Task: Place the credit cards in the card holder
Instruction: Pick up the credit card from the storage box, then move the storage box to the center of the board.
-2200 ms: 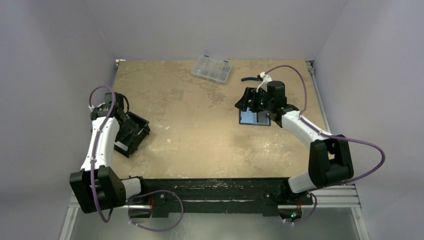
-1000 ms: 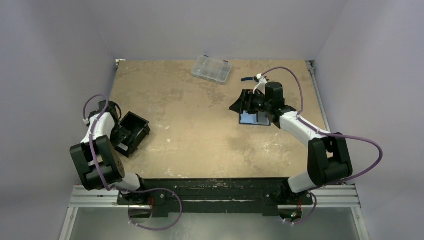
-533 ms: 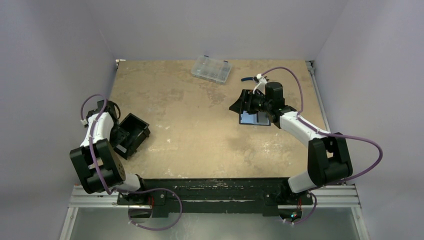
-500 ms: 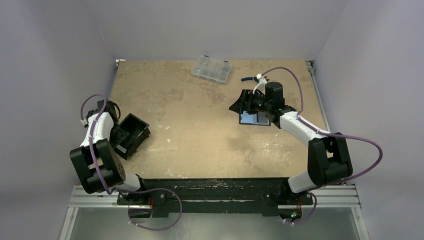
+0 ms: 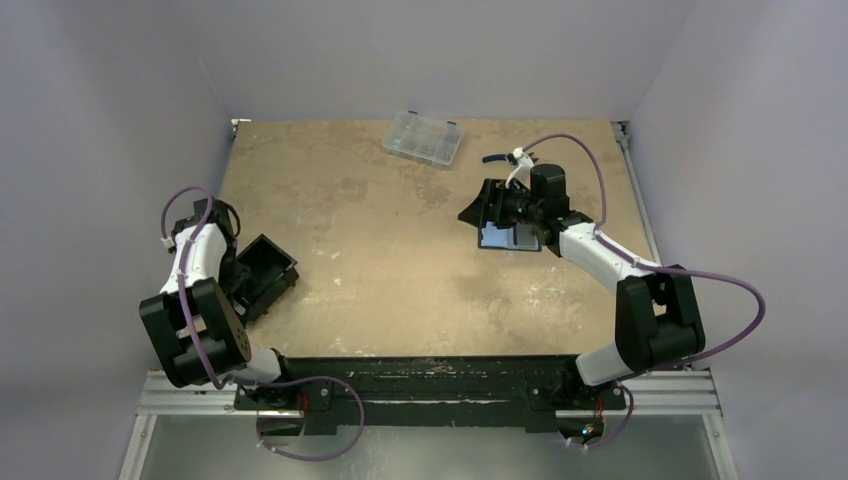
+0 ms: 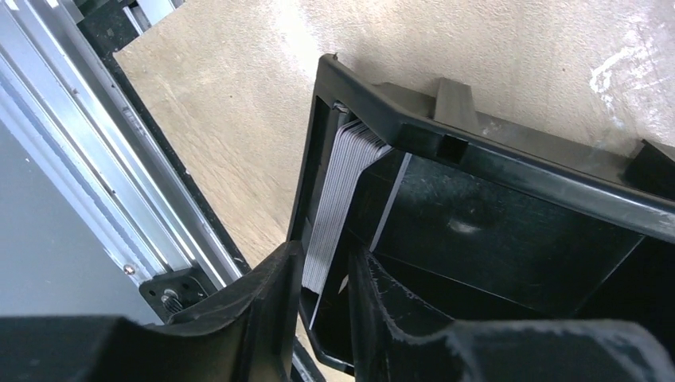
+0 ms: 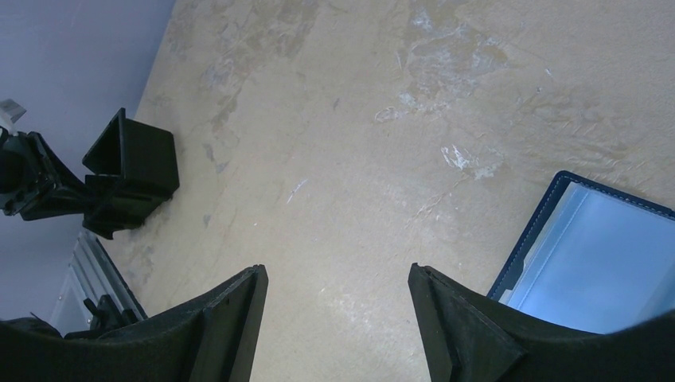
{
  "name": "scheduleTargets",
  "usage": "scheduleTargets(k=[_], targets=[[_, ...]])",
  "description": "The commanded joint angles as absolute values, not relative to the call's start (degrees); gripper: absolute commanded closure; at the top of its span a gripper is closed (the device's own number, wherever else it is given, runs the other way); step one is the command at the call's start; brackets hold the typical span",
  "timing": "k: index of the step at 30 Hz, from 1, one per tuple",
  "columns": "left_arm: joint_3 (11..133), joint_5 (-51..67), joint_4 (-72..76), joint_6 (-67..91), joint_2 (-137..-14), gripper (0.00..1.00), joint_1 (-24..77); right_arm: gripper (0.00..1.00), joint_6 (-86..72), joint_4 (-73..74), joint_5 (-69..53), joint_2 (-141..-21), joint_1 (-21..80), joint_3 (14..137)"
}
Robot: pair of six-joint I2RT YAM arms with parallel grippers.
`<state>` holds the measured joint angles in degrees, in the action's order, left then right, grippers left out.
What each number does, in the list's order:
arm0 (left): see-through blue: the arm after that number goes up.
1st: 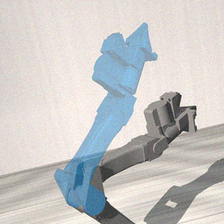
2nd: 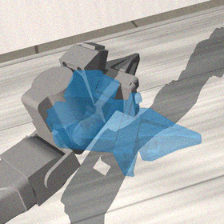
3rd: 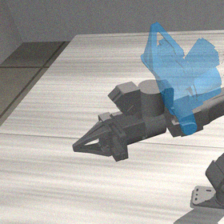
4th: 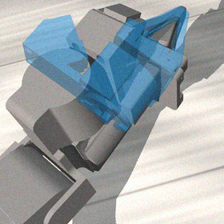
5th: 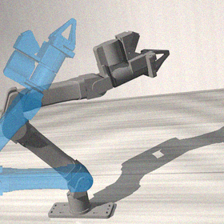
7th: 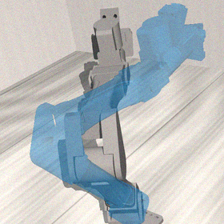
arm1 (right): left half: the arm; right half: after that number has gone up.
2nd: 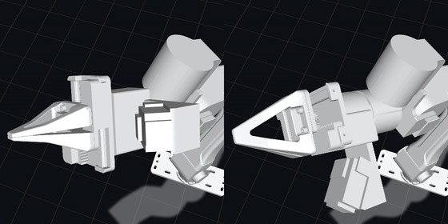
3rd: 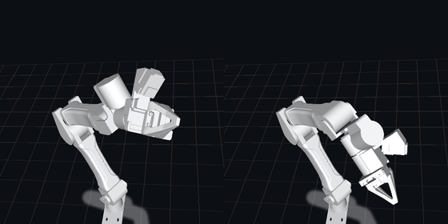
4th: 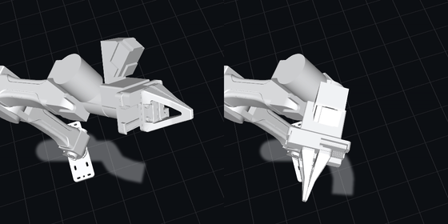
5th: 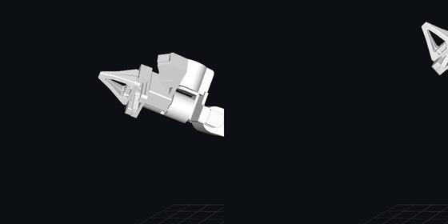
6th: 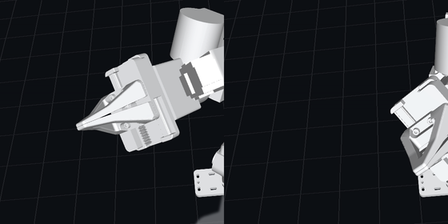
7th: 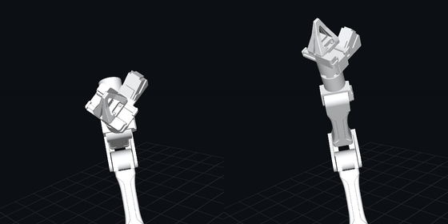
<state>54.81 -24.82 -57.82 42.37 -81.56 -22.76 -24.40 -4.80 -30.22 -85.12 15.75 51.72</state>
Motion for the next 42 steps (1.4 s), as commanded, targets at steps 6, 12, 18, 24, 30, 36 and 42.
scheduleTargets(k=[6,12,18,24,30,36,42], targets=[[57.5,-24.6,-54.8,40.3,-81.5,0.91,-23.2,0.25,-24.2,-6.4,-31.1,-85.1,16.0,53.4],[57.6,-18.8,-52.1,39.3,-80.9,1.00,-23.2,0.25,-24.1,-6.3,-31.0,-85.0,16.0,53.4],[57.0,-13.0,-50.1,38.7,-80.4,1.00,-23.2,0.25,-24.2,-6.5,-30.8,-85.0,16.0,53.4],[57.0,-9.3,-48.0,37.3,-78.8,1.00,-23.2,0.25,-24.3,-6.8,-30.8,-85.1,16.0,53.3],[56.2,-3.8,-44.4,36.2,-79.5,1.00,-23.2,0.25,-24.3,-6.9,-30.5,-85.0,16.0,53.1],[55.8,2.3,-39.7,35.9,-81.4,1.00,-22.5,0.24,-24.3,-6.8,-30.3,-85.1,16.0,53.1],[57.0,5.2,-35.8,37.4,-83.1,1.00,-18.5,0.25,-24.3,-6.9,-30.2,-85.4,16.0,53.1]])
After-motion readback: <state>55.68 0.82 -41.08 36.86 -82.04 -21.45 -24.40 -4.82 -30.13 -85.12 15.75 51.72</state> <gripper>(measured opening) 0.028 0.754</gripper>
